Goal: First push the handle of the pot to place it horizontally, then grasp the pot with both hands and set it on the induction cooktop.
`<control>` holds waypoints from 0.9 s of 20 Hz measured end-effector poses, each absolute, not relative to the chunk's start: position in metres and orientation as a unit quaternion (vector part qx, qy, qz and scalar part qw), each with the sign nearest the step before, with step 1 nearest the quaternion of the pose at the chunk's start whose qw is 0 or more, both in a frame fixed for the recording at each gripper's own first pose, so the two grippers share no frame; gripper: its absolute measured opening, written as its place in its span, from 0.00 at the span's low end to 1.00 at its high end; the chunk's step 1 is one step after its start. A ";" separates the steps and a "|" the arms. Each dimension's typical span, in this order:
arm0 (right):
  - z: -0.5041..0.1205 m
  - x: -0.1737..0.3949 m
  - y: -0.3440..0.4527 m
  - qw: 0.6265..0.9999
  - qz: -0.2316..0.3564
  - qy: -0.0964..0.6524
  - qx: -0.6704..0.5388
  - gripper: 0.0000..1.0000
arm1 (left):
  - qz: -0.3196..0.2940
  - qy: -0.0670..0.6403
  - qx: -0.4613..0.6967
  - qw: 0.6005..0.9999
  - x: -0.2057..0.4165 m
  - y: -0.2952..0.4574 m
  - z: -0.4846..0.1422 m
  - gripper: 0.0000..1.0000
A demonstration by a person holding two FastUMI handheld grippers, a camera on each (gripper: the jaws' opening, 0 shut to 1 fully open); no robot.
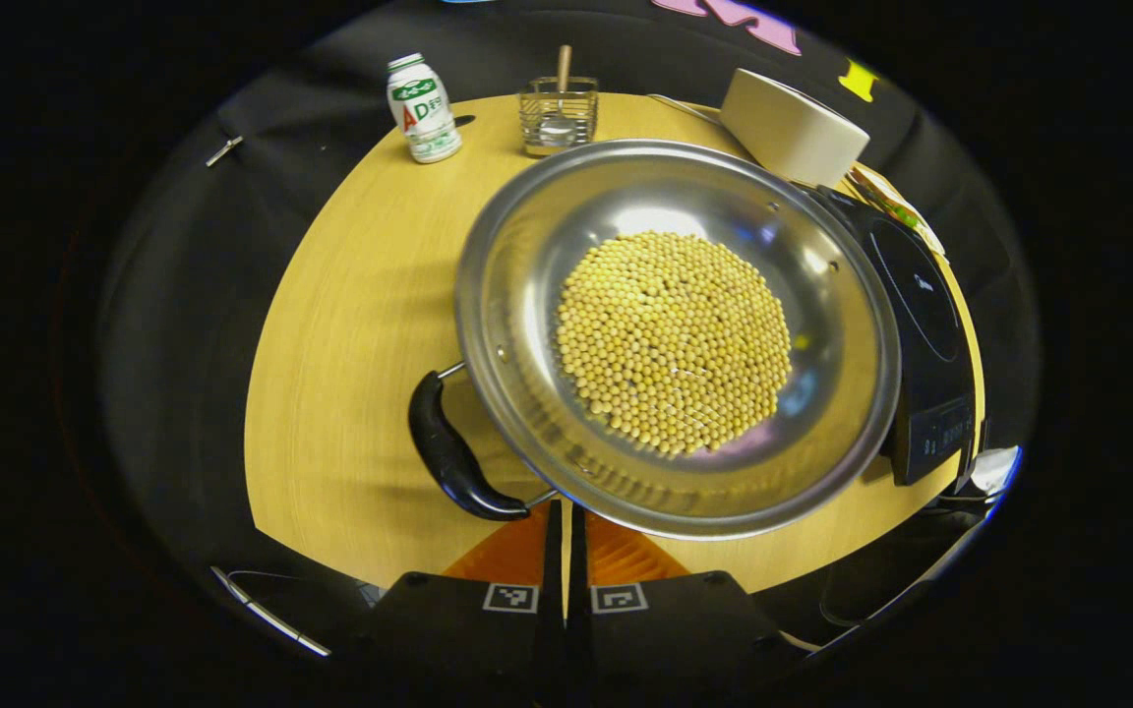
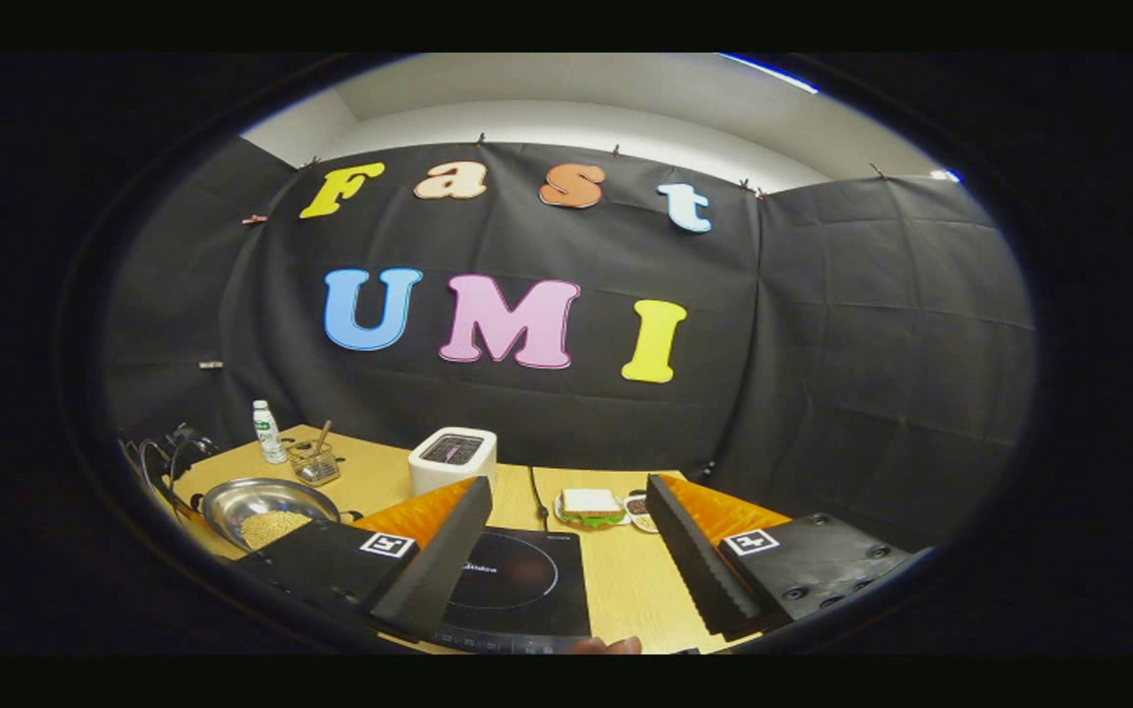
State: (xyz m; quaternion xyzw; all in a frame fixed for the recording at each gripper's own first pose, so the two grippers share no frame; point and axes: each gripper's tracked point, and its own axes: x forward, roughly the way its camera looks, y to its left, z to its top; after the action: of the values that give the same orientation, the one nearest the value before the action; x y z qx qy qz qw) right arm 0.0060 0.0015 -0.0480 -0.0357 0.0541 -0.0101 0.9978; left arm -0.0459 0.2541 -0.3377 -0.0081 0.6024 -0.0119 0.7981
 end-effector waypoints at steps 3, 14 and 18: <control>-0.050 0.008 -0.002 0.998 -0.015 0.056 -0.038 0.96 | 0.010 0.597 -0.023 0.802 -0.030 0.272 -0.339 0.05; -0.063 0.005 -0.006 0.995 -0.027 0.079 -0.046 0.97 | 0.054 0.579 -0.023 0.813 0.044 0.316 -0.341 0.05; -0.071 0.003 0.000 0.994 -0.020 0.095 -0.047 0.98 | 0.053 0.572 -0.008 0.819 0.069 0.323 -0.341 0.05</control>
State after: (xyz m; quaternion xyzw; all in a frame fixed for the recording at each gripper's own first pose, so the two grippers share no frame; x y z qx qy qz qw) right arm 0.0032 -0.0004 -0.0706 -0.0473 0.0948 -0.0203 0.9942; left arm 0.0693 0.3229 -0.3414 -0.0079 0.5717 0.0532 0.8187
